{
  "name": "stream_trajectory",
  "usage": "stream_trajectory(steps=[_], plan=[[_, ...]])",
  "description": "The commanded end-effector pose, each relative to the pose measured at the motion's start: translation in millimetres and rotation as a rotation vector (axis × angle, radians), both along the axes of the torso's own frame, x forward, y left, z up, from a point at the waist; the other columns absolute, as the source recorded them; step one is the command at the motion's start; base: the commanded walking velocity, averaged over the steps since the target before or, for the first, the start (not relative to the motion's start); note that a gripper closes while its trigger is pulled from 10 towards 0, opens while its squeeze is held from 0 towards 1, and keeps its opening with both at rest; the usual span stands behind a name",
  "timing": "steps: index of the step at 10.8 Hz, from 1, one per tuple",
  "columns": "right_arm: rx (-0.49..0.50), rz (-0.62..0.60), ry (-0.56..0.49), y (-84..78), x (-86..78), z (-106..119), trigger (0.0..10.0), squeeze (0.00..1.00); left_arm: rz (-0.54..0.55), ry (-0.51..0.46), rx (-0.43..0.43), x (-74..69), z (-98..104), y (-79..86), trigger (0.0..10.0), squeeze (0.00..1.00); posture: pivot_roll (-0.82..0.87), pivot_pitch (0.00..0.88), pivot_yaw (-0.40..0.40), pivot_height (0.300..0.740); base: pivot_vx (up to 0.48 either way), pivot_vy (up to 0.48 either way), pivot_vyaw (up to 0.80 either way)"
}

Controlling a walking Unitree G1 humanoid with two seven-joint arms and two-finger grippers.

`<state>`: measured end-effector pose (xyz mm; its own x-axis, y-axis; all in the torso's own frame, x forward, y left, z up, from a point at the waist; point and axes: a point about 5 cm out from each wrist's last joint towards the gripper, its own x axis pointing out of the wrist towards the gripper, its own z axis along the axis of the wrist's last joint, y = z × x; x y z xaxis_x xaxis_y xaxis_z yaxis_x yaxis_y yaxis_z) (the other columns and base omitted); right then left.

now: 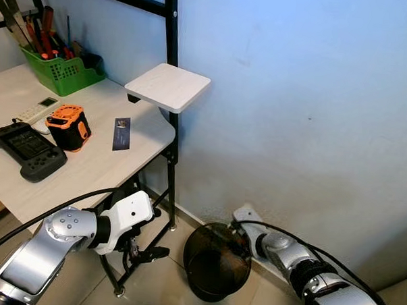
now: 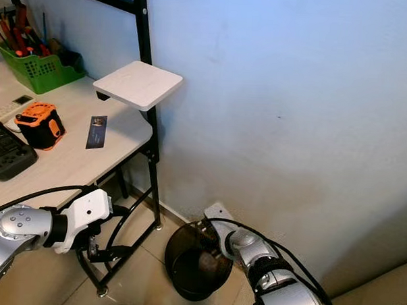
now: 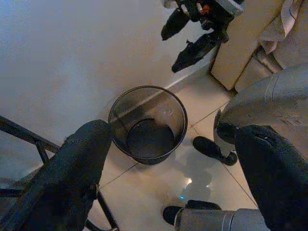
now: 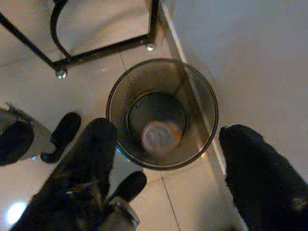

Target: Clean up the room

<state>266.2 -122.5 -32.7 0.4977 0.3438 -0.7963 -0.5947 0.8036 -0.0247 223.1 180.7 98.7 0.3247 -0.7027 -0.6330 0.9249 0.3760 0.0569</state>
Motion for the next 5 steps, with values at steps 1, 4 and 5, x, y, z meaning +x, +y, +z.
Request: stream_trajectory(steps=[1,4,5], plan=[[0.053,-0.061,-0.007,-6.3,0.7,1,10.0,1.0,0.003,-0.021,-0.02,-0.2,2,-3.5,10.0,0.0,0.03,0.0,-0.007,0.74,0.0,0.0,0.0],[0.257,-0.287,-0.233,-39.7,11.0,23,10.0,1.0,0.262,-0.169,-0.128,6.7,10,-6.4,10.0,0.0,0.01,0.0,0.004,0.74,0.0,0.0,0.0],[0.29,-0.382,-0.342,-49.1,8.8,38,10.0,1.0,0.387,-0.224,-0.198,11.3,16,-7.2,10.0,0.0,0.0,0.0,0.009,0.74,0.0,0.0,0.0]])
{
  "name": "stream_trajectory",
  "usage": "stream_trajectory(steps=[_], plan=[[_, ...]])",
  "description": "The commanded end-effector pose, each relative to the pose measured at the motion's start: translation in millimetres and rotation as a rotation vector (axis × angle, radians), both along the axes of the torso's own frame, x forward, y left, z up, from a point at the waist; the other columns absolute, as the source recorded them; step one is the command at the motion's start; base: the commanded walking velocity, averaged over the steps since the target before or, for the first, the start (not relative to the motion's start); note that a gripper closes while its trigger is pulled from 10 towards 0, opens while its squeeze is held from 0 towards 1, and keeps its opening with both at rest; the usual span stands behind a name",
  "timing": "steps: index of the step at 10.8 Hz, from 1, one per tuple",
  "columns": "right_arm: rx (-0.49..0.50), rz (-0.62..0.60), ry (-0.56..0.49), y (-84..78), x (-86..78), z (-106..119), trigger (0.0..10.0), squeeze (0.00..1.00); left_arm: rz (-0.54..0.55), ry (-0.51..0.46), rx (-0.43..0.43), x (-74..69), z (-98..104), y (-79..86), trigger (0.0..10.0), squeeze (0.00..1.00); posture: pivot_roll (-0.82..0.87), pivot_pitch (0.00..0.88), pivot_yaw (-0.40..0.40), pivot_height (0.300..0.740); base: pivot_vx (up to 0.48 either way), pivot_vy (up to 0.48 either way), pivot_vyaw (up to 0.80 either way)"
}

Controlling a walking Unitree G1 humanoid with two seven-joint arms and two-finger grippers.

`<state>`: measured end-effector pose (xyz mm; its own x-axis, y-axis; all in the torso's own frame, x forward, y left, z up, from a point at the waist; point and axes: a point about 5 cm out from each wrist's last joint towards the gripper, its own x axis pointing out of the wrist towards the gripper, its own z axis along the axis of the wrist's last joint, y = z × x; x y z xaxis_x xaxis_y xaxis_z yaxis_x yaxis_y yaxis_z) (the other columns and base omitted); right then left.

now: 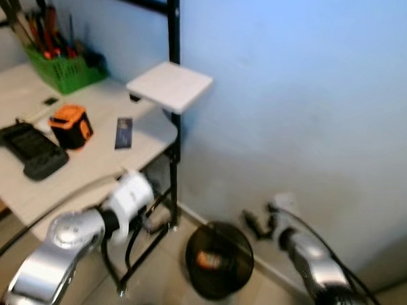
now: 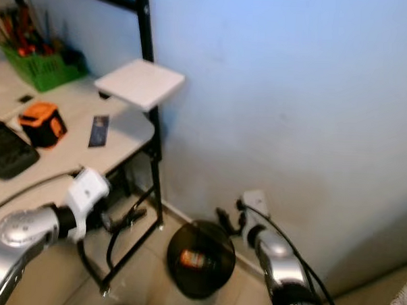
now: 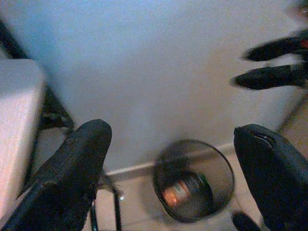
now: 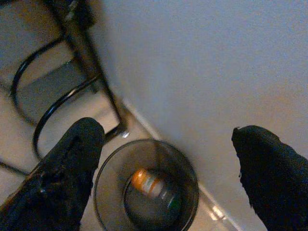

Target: Clean up the room

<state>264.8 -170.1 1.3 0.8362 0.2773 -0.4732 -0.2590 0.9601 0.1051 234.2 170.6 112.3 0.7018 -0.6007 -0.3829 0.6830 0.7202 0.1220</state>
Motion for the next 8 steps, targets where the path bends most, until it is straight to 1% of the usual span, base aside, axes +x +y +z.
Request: stream_trajectory(steps=[1,2,3,4,5,6,7,8], plan=[[0.058,-0.047,-0.101,-2.0,3.0,23,10.0,1.0,0.072,-0.015,0.004,-1.0,2,0.8,10.0,0.0,-0.01,0.0,0.004,0.74,0.0,0.0,0.0],[0.133,-0.068,-0.174,-1.4,-6.1,39,10.0,1.0,0.122,-0.049,0.036,-3.9,0,-2.6,10.0,0.0,-0.01,0.0,0.001,0.74,0.0,0.0,0.0],[0.15,-0.086,-0.189,2.3,-16.9,45,10.0,1.0,0.198,-0.091,0.05,-5.3,-2,-2.8,10.0,0.0,-0.02,0.0,0.006,0.74,0.0,0.0,0.0],[0.156,-0.11,-0.19,1.9,-34.9,53,10.0,1.0,0.259,-0.087,0.025,-11.8,-6,-11.4,10.0,0.0,-0.03,0.0,0.02,0.74,0.0,0.0,-0.51],[0.2,-0.138,-0.192,4.0,-47.7,62,10.0,1.0,0.263,-0.057,0.003,-19.9,-7,-14.8,10.0,0.0,-0.05,0.0,0.035,0.74,0.0,0.0,-0.8],[0.212,-0.116,-0.203,8.3,-52.4,65,10.0,1.0,0.269,-0.046,0.006,-22.9,-12,-15.5,10.0,0.0,-0.07,0.0,0.04,0.74,0.0,0.0,-0.8],[0.217,-0.076,-0.22,18.4,-54.1,69,10.0,1.0,0.316,-0.05,0.009,-24.3,-13,-11.4,10.0,0.0,-0.03,0.0,0.006,0.74,0.0,0.0,-0.8],[0.218,-0.092,-0.229,19.3,-49.7,74,10.0,1.0,0.371,-0.076,0.0,-22.6,-9,-4.8,10.0,0.0,0.0,0.0,-0.012,0.74,0.0,0.0,-0.8]])
